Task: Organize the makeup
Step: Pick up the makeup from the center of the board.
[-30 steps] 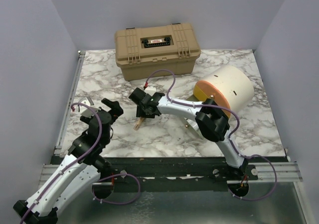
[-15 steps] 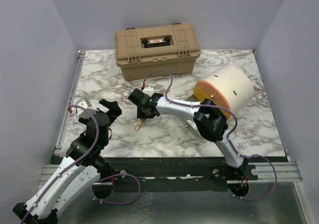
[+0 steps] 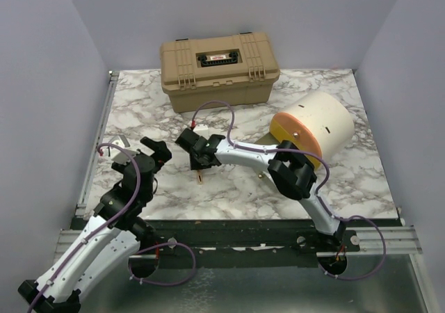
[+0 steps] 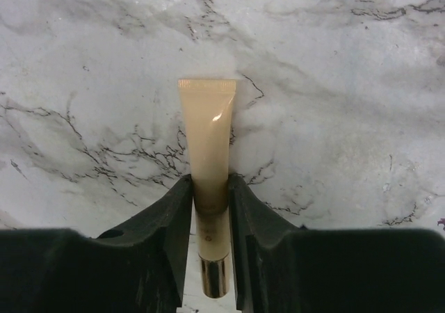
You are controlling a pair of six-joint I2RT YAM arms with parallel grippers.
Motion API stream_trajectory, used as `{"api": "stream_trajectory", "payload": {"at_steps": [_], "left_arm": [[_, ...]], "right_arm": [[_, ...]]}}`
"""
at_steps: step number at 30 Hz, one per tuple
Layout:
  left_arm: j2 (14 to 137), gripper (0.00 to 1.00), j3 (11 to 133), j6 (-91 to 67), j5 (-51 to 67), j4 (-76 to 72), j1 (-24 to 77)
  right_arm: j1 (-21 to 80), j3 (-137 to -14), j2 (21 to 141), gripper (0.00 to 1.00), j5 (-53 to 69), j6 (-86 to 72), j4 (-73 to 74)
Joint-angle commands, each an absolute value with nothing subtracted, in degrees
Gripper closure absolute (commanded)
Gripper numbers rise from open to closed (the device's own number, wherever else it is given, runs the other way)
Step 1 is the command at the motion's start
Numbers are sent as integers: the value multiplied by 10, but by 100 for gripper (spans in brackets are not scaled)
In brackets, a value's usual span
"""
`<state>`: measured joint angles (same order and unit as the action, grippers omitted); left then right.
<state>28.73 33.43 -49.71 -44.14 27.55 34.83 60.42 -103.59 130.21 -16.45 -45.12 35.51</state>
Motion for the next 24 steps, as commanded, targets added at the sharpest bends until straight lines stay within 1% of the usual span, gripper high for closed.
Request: {"api": "stream_trajectory", "payload": {"at_steps": [1, 6, 9, 12, 14, 15, 17, 20, 22, 24], "left_arm": [[292, 1, 345, -501, -419, 279, 345], [301, 1, 348, -505, -417, 278, 345], [300, 1, 346, -505, -419, 278, 345], [302, 1, 342, -512, -420, 277, 345], [303, 1, 341, -515, -417, 275, 345], [305, 1, 342, -516, -415, 275, 345], [308, 1, 343, -515, -412, 274, 345], [312, 1, 345, -515, -411, 273, 345], [314, 1, 344, -519, -410, 272, 345], [320, 1, 344, -521, -406, 266, 345]], "right_arm": [[604, -979, 1282, 75, -144, -445, 338], [603, -982, 1276, 88, -142, -419, 345], [600, -978, 1269, 90, -115, -409, 339], [595, -950, 1243, 94, -60, -378, 310], [595, -936, 1218, 99, -50, -364, 301], [595, -924, 1201, 100, -59, -359, 294], [595, -866, 1149, 99, -57, -328, 235], [595, -770, 1059, 96, -53, -289, 127], [595, -749, 1033, 95, -70, -281, 114], [595, -751, 1023, 95, -93, -287, 138]]}}
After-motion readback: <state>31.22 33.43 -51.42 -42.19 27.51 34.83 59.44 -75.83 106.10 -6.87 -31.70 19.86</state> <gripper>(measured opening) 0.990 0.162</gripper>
